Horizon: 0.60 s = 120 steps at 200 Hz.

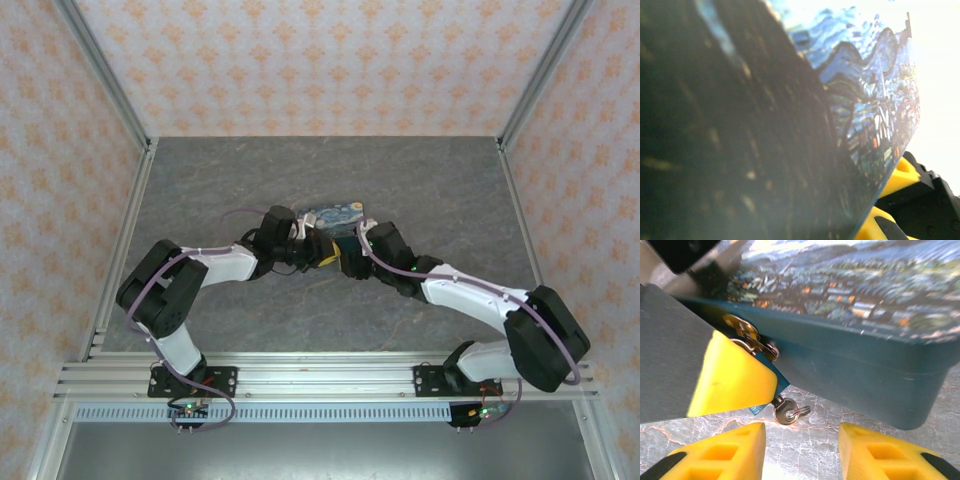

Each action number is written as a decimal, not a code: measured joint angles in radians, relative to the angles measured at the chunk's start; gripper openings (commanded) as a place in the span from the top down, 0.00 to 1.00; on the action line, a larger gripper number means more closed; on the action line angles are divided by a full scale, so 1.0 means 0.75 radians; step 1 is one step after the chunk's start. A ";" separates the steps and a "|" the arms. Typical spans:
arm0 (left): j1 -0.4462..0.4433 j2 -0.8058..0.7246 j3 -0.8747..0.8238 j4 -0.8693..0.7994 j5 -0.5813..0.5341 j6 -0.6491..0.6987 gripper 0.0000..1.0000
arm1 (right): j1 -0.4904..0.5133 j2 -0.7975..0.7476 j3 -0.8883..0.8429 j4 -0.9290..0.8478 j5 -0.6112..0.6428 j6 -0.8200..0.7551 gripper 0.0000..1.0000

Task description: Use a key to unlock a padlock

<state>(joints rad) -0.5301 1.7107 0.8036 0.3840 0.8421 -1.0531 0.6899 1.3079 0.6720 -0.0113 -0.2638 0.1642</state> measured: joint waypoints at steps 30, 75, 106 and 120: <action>0.000 0.001 0.000 -0.011 0.007 0.001 1.00 | 0.001 -0.051 -0.041 -0.008 0.003 -0.008 0.60; 0.000 0.001 0.010 -0.056 0.020 0.010 1.00 | 0.041 -0.050 -0.040 -0.080 0.085 -0.099 0.60; 0.000 0.001 0.020 -0.077 0.023 0.011 1.00 | 0.116 0.006 -0.002 -0.127 0.172 -0.175 0.61; 0.000 0.001 0.020 -0.081 0.024 0.016 1.00 | 0.137 0.037 0.019 -0.136 0.198 -0.203 0.61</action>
<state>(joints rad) -0.5301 1.7111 0.8188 0.3233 0.8604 -1.0412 0.7929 1.3354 0.6861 -0.1131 -0.1150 0.0120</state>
